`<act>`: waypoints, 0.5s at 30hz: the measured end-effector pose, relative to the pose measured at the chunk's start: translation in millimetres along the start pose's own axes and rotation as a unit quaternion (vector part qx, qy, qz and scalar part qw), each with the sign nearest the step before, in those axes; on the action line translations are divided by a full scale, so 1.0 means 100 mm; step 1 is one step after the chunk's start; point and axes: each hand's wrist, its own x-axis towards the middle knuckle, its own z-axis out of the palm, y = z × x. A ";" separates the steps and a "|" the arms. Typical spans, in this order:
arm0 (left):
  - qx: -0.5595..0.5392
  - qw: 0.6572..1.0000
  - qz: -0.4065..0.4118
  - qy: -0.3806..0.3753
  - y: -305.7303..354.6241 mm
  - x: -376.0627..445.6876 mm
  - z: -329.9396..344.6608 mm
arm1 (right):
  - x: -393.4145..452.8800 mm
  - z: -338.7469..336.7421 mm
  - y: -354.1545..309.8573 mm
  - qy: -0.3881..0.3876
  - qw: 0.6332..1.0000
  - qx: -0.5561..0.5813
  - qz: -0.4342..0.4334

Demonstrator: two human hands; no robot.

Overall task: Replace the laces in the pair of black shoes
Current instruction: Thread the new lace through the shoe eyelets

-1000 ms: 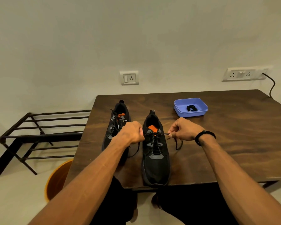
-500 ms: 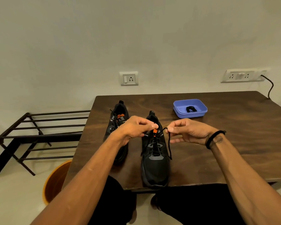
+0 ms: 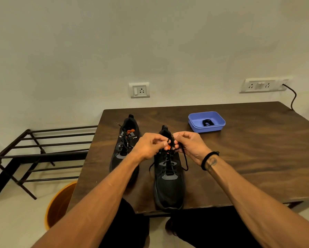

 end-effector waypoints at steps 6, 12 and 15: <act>-0.020 0.999 0.028 0.015 -0.01 -0.01 -0.03 | 0.01 0.11 0.00 0.048 0.999 0.011 -0.008; -0.041 0.999 0.010 0.034 0.00 0.01 0.02 | -0.02 0.03 0.00 0.012 0.998 -0.059 0.009; -0.037 0.999 0.001 0.024 -0.02 0.02 0.02 | -0.05 0.03 -0.05 -0.022 0.996 -0.090 0.017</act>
